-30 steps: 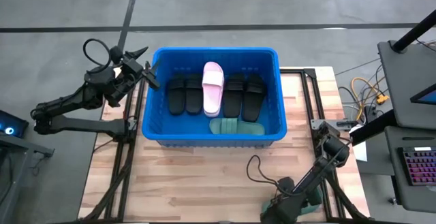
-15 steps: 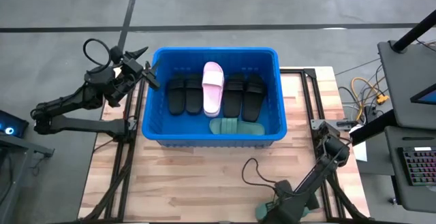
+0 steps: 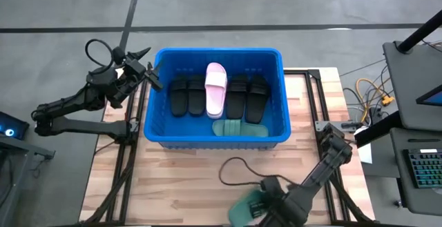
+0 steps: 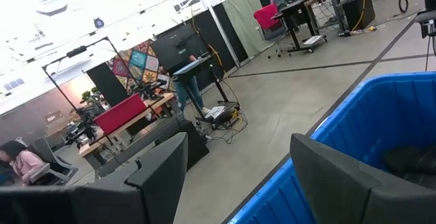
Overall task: Pick and place slides into bin
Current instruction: Put the green slide into the blue bin
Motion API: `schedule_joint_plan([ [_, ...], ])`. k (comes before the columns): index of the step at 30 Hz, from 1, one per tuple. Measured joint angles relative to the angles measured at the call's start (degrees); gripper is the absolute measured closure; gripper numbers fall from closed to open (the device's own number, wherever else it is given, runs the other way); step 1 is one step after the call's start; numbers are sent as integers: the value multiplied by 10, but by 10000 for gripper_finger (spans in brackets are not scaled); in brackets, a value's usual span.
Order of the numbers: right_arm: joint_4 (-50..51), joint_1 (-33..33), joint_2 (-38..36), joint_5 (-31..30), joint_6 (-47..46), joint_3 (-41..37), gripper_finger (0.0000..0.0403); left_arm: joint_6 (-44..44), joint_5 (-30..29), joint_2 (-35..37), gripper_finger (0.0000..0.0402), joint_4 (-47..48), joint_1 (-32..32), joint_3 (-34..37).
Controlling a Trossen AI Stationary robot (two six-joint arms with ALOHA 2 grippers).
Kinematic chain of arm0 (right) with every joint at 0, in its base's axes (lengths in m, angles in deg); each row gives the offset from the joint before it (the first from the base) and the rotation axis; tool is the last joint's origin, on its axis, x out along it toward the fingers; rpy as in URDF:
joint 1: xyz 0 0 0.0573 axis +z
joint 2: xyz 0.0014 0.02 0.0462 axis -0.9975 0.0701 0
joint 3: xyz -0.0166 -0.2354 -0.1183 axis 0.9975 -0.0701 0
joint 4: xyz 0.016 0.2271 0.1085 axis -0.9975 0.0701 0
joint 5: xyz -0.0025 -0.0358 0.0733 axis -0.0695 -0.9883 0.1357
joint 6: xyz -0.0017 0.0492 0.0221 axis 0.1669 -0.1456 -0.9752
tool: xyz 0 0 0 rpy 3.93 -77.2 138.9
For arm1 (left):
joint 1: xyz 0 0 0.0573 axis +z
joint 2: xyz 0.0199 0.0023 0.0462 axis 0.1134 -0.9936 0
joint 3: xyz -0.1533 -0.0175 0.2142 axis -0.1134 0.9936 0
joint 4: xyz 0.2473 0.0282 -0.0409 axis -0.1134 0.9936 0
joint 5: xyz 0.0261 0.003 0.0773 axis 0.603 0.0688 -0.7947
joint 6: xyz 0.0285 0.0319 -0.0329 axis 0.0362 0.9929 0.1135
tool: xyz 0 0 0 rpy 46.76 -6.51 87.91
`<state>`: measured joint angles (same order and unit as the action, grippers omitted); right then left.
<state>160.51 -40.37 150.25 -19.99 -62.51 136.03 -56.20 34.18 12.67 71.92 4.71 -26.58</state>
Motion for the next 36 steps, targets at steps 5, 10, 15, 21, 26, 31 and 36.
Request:
schedule_joint_plan([
  [5, 0, -21, 0, -150, 50, 67, 394, 0, 0, 1, 157, 0, 0, 0],
  [10, -1, -41, -1, -281, 124, 138, 394, 0, 0, 5, 157, 0, 0, 0],
  [15, -59, -57, -43, -366, 201, 131, 394, 0, 0, 11, 157, 0, 0, 0],
  [21, -110, -66, -88, -463, 327, 139, 394, 0, 0, 24, 157, 0, 0, 0],
  [26, -125, -92, -134, -494, 409, 139, 394, -1, 0, 44, 157, -1, 0, 0],
  [31, -129, -142, -169, -489, 487, 139, 394, -1, 2, 62, 157, -1, 0, 0],
  [36, -133, -203, -193, -454, 571, 139, 394, -1, 2, 79, 157, -1, 0, 0],
])
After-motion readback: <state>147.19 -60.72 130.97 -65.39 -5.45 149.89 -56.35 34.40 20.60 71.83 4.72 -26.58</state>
